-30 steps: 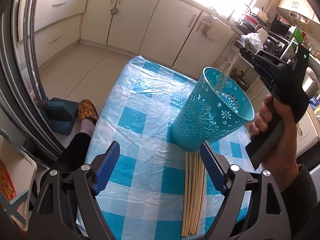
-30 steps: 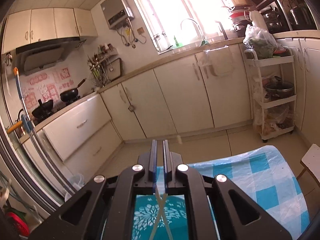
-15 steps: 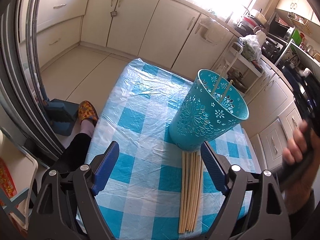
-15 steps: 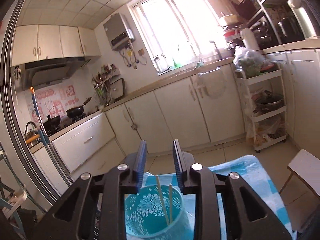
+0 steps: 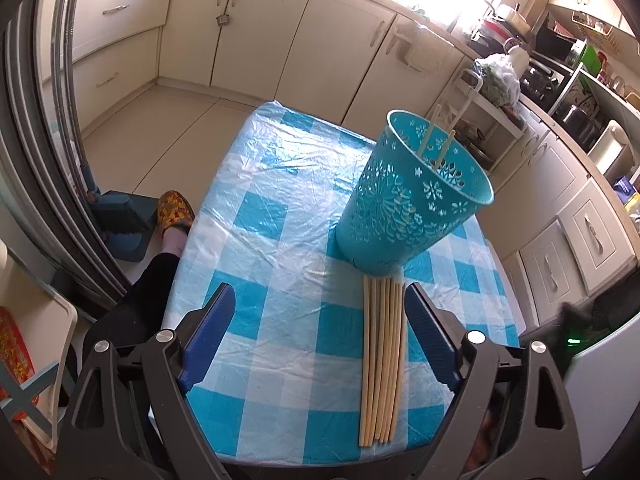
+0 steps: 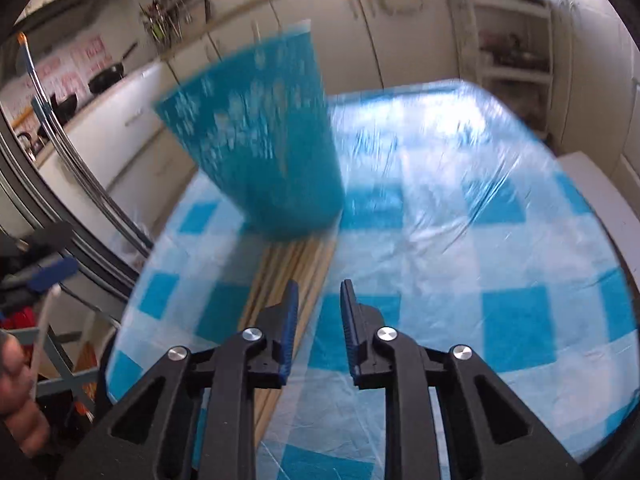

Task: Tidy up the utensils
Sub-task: 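Carry the chopstick over the basket and open the right gripper, then lower the left gripper to the bundle and grasp another chopstick, then lift the chopstick with the left gripper and release it into the basket, then grasp a chopstick with the right gripper and lift it, then drop the chopstick into the basket by opening the right gripper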

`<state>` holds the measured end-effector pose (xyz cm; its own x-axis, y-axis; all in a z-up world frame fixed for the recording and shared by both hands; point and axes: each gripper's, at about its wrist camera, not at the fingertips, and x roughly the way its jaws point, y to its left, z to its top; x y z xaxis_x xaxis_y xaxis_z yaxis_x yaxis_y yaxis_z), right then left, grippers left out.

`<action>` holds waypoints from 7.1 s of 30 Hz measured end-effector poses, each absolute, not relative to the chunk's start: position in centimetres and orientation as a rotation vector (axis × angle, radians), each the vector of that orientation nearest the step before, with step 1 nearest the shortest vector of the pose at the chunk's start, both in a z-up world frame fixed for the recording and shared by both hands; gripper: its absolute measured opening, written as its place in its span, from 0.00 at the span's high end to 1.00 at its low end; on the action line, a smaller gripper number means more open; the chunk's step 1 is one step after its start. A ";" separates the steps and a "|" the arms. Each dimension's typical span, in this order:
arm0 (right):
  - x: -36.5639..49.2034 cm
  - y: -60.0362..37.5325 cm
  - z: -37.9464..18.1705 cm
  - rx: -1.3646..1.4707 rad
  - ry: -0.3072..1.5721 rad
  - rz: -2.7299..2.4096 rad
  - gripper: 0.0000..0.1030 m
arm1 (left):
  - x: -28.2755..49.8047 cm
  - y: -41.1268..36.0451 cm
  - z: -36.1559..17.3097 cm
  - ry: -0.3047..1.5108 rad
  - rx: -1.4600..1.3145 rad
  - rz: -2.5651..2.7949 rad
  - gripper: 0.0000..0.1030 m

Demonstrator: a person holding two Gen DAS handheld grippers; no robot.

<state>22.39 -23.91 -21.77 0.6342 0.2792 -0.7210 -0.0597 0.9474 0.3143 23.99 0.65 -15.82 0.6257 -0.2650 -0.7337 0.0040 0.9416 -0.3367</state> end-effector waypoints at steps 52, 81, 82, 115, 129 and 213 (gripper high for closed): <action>21.8 -25.7 -24.4 0.144 0.850 0.269 0.92 | 30.9 -10.6 -25.2 1.022 0.142 -0.268 0.87; 23.4 -25.1 -24.3 0.073 0.854 0.277 0.93 | 30.5 -5.8 -22.1 0.981 -0.033 -0.360 0.95; 23.4 -25.3 -24.4 0.088 0.855 0.283 0.93 | 30.1 -5.6 -21.5 0.966 -0.052 -0.375 0.95; 23.8 -27.1 -24.7 0.220 0.865 0.336 0.93 | 39.0 -7.5 -2.3 0.297 -0.304 -0.230 0.95; 23.8 -27.5 -24.7 0.230 0.865 0.343 0.93 | 39.5 -9.6 -8.4 0.399 -0.167 -0.176 0.95; 22.7 -25.3 -18.6 0.303 0.741 0.216 0.78 | 24.4 0.5 -18.3 0.761 -0.286 -0.079 0.20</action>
